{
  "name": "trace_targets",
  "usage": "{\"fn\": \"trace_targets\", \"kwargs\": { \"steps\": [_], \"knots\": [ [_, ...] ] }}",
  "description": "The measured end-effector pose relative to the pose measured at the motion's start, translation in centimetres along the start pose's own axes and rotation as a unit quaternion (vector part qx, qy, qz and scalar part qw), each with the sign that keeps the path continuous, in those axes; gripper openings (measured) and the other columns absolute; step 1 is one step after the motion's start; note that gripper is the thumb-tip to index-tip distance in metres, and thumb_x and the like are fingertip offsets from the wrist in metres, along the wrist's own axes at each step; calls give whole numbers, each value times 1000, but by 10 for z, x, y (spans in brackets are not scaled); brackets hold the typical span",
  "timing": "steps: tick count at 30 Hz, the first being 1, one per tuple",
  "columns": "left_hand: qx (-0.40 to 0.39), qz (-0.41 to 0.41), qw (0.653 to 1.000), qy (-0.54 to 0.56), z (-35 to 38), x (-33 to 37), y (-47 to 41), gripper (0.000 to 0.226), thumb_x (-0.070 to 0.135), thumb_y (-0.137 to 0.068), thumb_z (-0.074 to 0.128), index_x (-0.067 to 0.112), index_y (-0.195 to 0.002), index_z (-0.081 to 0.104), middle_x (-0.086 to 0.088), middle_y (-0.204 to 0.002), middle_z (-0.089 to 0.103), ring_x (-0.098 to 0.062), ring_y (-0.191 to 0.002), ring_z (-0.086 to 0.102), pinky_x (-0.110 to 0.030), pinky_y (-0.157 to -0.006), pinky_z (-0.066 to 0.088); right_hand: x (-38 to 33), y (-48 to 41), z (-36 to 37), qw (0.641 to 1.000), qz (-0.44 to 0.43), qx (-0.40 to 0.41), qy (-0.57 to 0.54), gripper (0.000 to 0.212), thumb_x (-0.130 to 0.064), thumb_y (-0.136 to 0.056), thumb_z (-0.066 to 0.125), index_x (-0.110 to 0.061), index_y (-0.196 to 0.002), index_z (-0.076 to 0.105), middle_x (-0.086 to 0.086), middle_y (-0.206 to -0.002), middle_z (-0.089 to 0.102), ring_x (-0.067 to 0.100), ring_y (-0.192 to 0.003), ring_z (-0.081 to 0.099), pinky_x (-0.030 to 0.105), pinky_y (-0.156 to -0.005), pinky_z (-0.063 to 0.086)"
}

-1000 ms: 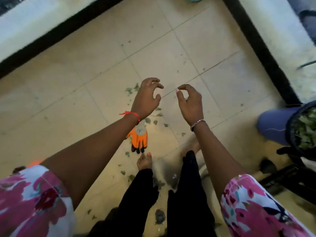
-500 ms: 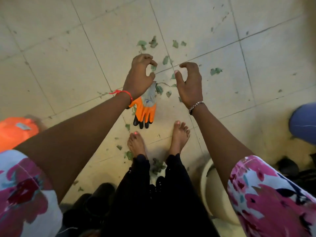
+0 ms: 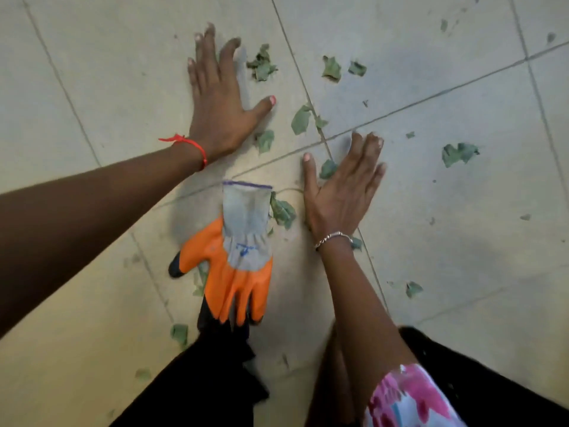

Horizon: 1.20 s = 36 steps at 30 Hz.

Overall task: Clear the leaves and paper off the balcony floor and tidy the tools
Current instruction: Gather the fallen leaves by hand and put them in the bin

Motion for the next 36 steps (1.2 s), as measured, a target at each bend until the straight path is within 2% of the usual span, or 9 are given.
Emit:
{"fn": "trace_targets", "kwargs": {
  "steps": [6, 11, 17, 22, 25, 27, 29, 32, 36],
  "knots": [
    [35, 66, 997, 3, 13, -6, -17, 84, 60, -87, 32, 5, -149, 15, -14, -158, 10, -25, -147, 4, -38, -117, -4, -2, -6, 8, 998, 16, 52, 43, 65, -52, -95, 35, -14, -146, 23, 14, -154, 22, 24, -145, 12, 35, -117, 2],
    [40, 76, 996, -12, 14, -8, -20, 87, 65, -84, 26, 7, -149, 17, -12, -158, 8, -21, -147, 2, -37, -117, -6, -11, -28, 14, 994, 18, 87, 64, 66, -53, -95, 33, -15, -148, 20, 15, -154, 21, 25, -145, 12, 44, -117, 5],
    [42, 80, 996, -4, 17, -9, -20, 92, 70, -79, 18, 12, -151, 10, -5, -160, 1, -14, -147, -5, -35, -118, -9, -37, -80, 26, 995, -70, 65, 39, 69, -56, -94, 29, -14, -149, 20, 10, -157, 16, 21, -146, 10, 40, -117, 3],
    [-7, 69, 980, 184, 4, -16, -16, 72, 49, -93, 40, 16, -151, 11, 1, -159, 9, 2, -139, 1, -15, -112, -6, -65, -89, 35, 975, -219, -22, -17, 64, -53, -93, 24, -17, -144, 33, 4, -151, 33, 16, -143, 22, 33, -117, 11],
    [-54, 46, 943, 325, -8, -22, -13, 59, 31, -99, 44, 18, -149, 18, 3, -157, 18, -3, -142, 13, -24, -118, 12, -84, -83, 40, 957, -267, -72, -92, 59, -51, -92, 27, -19, -140, 40, 1, -146, 39, 12, -138, 29, 36, -116, 20],
    [-54, 41, 925, 375, -17, -26, -14, 53, 28, -99, 44, 18, -147, 24, 4, -155, 23, -5, -142, 19, -21, -115, 19, -95, -81, 45, 941, -305, -101, -105, 59, -53, -91, 31, -20, -140, 40, -1, -146, 38, 10, -137, 30, 41, -114, 27],
    [-4, 69, 952, 297, -31, -39, -20, 51, 27, -99, 44, 15, -146, 27, 1, -155, 22, -9, -143, 15, -20, -114, 13, -105, -80, 50, 928, -338, -123, -103, 64, -56, -89, 34, -19, -141, 38, -1, -148, 35, 12, -138, 29, 42, -113, 29],
    [60, 94, 989, 96, -52, -73, -45, 59, 37, -98, 43, 13, -148, 21, -4, -159, 7, -17, -147, -3, -33, -115, -8, -113, -80, 54, 920, -352, -141, -100, 70, -60, -85, 34, -18, -140, 39, 1, -149, 34, 14, -140, 27, 43, -115, 25],
    [29, -31, 999, 25, -66, -118, -80, 74, 52, -95, 38, 13, -151, 9, -8, -159, -6, -22, -146, -11, -45, -115, -12, -113, -78, 54, 922, -336, -154, -111, 74, -64, -82, 32, -20, -141, 38, -2, -151, 31, 10, -141, 23, 41, -116, 22]
  ]
}}
Point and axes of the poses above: each hand's wrist, its own y-axis away from the middle knuckle, its own z-axis out of the palm, x = y × z, the point moved 4 cm from there along -y, towards the middle knuckle
